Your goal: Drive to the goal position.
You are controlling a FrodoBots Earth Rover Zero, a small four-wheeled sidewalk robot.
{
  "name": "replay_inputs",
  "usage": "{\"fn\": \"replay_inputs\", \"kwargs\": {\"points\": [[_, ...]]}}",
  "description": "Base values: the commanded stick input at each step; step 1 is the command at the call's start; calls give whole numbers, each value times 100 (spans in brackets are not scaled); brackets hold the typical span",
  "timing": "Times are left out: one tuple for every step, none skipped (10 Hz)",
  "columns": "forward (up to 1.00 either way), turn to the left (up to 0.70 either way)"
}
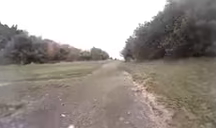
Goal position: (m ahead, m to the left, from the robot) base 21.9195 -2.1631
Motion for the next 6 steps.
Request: {"fn": "replay_inputs", "kwargs": {"points": [[60, -13], [60, -2], [60, 0], [60, 0], [60, 0], [60, 0]]}}
